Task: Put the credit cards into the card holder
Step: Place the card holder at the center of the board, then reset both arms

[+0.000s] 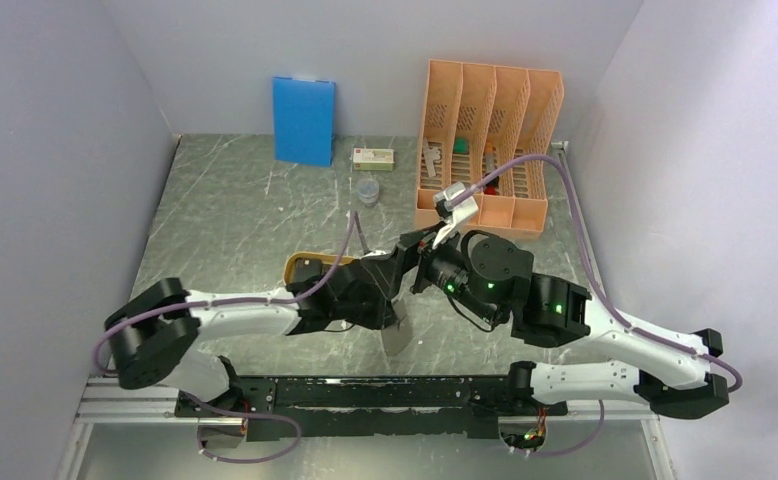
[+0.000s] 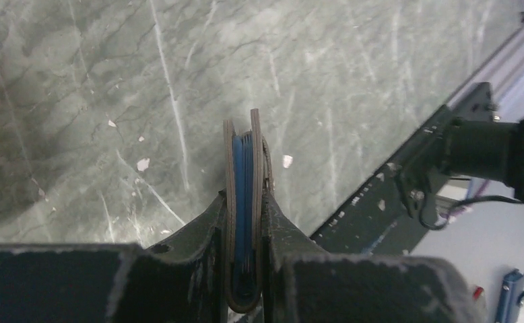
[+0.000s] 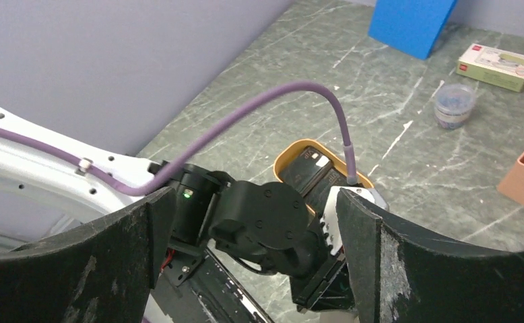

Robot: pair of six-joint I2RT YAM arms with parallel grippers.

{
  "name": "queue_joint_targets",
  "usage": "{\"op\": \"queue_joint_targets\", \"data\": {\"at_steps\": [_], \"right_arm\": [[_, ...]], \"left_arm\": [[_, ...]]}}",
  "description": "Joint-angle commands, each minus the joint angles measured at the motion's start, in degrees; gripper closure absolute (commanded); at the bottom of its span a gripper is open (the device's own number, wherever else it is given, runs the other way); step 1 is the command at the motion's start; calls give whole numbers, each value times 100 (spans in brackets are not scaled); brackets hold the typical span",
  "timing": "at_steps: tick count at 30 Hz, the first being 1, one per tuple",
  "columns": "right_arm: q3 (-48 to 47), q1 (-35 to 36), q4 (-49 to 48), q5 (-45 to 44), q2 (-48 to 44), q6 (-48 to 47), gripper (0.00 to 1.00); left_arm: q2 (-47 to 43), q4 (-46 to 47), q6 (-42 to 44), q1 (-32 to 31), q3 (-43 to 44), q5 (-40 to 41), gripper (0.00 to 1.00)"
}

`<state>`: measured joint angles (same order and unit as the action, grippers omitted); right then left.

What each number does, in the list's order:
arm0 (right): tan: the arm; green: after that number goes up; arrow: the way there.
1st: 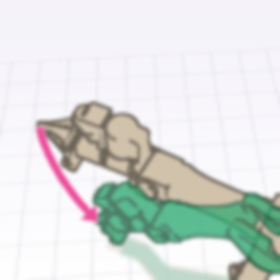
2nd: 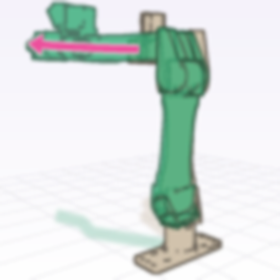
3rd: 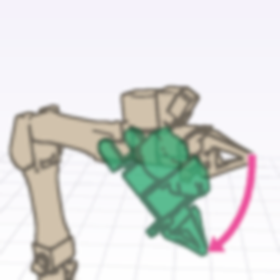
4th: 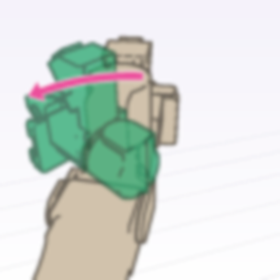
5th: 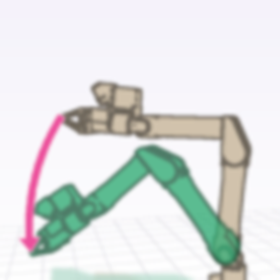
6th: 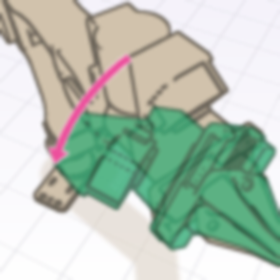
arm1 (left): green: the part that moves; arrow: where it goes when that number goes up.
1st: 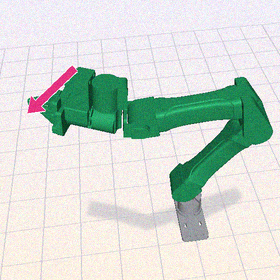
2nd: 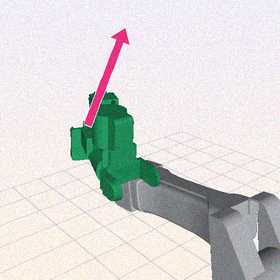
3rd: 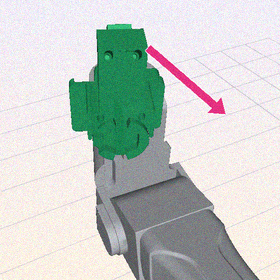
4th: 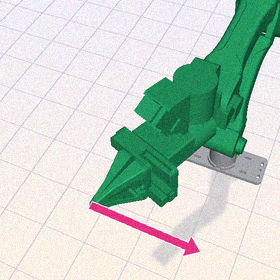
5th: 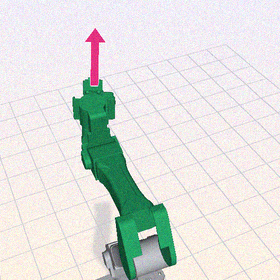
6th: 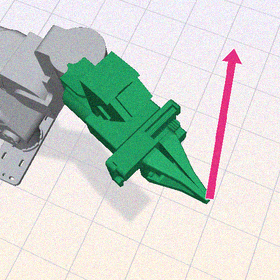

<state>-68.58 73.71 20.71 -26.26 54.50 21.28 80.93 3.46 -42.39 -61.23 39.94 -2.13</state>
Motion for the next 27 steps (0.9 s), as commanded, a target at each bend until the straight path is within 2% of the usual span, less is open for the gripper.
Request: {"op": "queue_joint_targets", "data": {"at_steps": [1, 3, 7, 11, 13, 14, 19, 20, 21, 27], "right_arm": [[90, -15, 71, -472, -229, 241, 8], [143, -15, 158, -575, -291, 329, 8], [135, -15, 472, -822, -341, 515, 7], [123, -15, 819, -1235, -391, 775, 4], [162, -15, 903, -1432, -440, 907, 3], [187, -15, 923, -1508, -467, 958, 3], [242, -14, 1017, -1822, -500, 1145, 1], [235, -10, 1059, -1917, -502, 1203, 1], [231, -15, 1111, -2009, -492, 1271, 1], [388, -15, 1139, -2545, -540, 1465, 0]], "left_arm": [[631, 376, 39, -23, 303, 191, 95], [858, 253, 10, -20, 339, 373, 94], [1098, -151, -35, -20, 468, 622, 78], [701, -553, -80, -25, 406, 959, 48], [419, -792, -65, -21, 412, 1138, 25], [291, -908, -35, -20, 442, 1222, 20], [-322, -1628, 40, -21, 643, 1687, 17], [-487, -1806, 37, -20, 679, 1783, 7], [-663, -1981, 17, -20, 707, 1894, 3], [-2404, -2985, 118, -31, 826, 2498, 3]]}}
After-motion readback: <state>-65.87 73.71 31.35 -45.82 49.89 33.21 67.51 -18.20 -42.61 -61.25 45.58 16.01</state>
